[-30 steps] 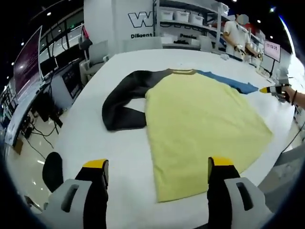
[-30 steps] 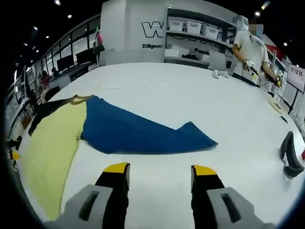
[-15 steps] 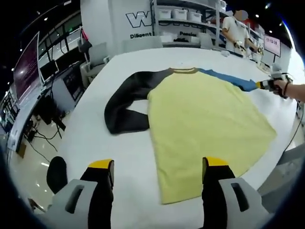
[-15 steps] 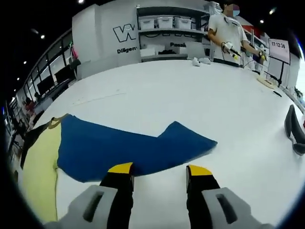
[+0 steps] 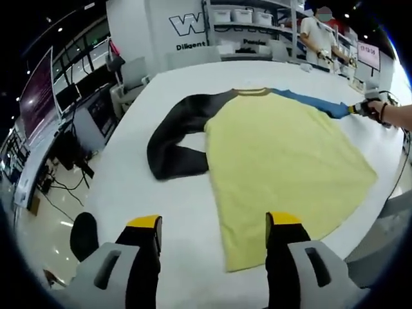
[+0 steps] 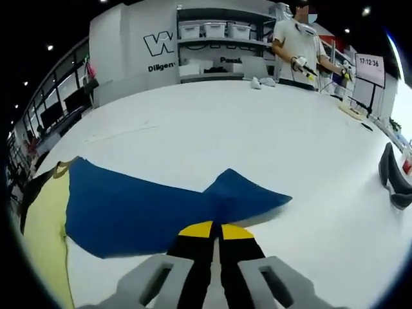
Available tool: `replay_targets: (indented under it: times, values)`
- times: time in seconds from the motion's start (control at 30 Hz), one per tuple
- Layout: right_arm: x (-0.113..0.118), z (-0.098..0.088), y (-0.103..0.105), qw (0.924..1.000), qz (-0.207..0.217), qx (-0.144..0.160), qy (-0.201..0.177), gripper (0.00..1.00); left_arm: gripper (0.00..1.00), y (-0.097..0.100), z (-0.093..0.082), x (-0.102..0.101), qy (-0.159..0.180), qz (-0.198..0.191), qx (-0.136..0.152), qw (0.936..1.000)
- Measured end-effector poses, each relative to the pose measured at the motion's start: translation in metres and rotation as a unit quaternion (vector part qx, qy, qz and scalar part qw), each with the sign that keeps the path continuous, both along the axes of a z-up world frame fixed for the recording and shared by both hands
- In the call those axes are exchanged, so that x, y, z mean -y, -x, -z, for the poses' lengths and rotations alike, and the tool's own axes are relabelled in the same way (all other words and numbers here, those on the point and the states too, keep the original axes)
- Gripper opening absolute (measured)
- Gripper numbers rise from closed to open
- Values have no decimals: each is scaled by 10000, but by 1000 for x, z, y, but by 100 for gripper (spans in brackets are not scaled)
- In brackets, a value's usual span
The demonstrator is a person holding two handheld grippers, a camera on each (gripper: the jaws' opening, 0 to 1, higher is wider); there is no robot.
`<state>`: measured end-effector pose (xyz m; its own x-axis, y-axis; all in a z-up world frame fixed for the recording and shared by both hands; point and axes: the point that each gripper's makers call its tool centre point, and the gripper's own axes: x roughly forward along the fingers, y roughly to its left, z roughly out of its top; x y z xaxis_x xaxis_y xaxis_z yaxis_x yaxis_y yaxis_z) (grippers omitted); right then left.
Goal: Fold the garment on the visible template until the final outline fits inside the template.
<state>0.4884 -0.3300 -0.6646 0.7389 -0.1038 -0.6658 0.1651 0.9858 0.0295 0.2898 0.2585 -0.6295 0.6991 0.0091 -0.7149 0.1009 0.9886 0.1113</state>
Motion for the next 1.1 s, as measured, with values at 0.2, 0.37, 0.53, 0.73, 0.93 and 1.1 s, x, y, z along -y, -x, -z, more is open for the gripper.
replay_targets:
  times: [0.2,0.37,0.53,0.73,0.93,1.1]
  values:
    - [-15,-22,-1,9996,-224,186,-58,0,63,-2,-2,0,13,12,72,10000]
    - [-36,-45,-3,9980,-526,339,-49,0,63,-3,-5,4,63,58,131,9999]
    - [-61,-73,-8,9938,-958,568,74,0,63,-3,-7,6,61,139,163,9998]
    - [-95,-99,-12,9892,-1244,725,258,0,64,-3,-9,6,85,193,185,9996]
    - [-133,-103,-16,9870,-1452,663,199,0,61,-4,-14,2,34,189,274,9994]
    - [-169,-108,-22,9856,-1516,742,-123,0,63,-3,-17,1,99,179,315,9993]
